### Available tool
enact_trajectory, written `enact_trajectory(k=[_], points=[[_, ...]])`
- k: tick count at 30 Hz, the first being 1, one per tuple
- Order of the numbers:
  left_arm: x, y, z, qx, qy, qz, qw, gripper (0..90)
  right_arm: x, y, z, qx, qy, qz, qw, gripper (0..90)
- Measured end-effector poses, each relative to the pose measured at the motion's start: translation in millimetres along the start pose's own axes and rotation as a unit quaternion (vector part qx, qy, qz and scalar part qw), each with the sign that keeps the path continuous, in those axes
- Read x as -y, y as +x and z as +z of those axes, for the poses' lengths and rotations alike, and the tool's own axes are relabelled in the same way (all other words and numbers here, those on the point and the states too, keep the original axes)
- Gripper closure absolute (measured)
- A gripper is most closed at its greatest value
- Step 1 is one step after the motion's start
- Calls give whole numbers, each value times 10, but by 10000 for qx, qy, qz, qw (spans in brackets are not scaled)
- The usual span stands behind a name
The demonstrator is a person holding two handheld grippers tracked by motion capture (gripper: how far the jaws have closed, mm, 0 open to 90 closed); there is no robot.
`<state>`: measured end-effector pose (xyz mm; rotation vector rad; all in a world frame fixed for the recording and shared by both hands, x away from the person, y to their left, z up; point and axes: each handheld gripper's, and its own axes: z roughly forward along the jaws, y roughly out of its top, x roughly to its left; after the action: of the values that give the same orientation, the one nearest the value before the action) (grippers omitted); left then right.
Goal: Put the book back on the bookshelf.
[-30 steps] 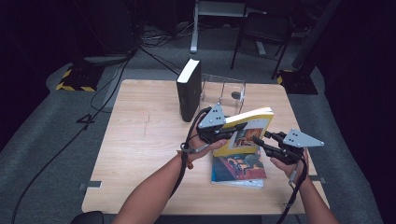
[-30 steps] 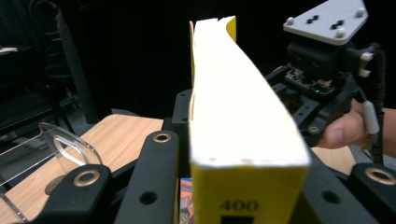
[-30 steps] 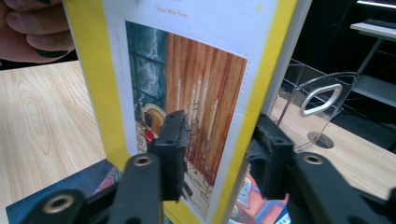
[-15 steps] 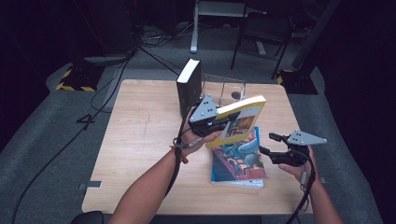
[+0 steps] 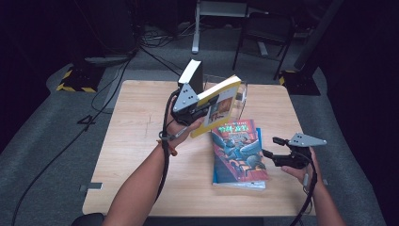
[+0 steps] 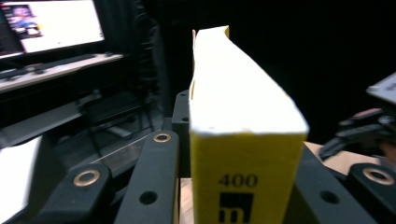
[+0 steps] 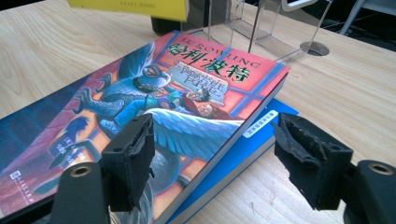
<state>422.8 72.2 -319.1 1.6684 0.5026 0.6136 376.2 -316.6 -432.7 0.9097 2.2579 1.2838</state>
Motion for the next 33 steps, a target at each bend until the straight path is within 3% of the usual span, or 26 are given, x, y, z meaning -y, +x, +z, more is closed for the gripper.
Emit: enact_trajectory(k=[6, 10, 15, 23, 26, 33], points=[[43, 126, -12, -397, 107, -92, 9991, 742, 29, 6, 36, 40, 116, -72, 9999, 292], [72, 187, 6, -690, 174, -153, 9973, 743, 43, 28, 70, 31, 207, -120, 9997, 292], [95, 208, 75, -1018, 316, -62, 9943, 742, 60, 41, 99, 16, 272, -151, 9995, 292], [123, 218, 288, -1169, 403, -152, 9922, 742, 65, 44, 104, 25, 267, -151, 9995, 289], [130, 228, 397, -1203, 514, -53, 9914, 742, 64, 47, 107, 55, 289, -179, 9994, 289], [137, 278, 569, -1226, 616, -162, 9904, 742, 58, 89, 138, 109, 395, -357, 9985, 289]])
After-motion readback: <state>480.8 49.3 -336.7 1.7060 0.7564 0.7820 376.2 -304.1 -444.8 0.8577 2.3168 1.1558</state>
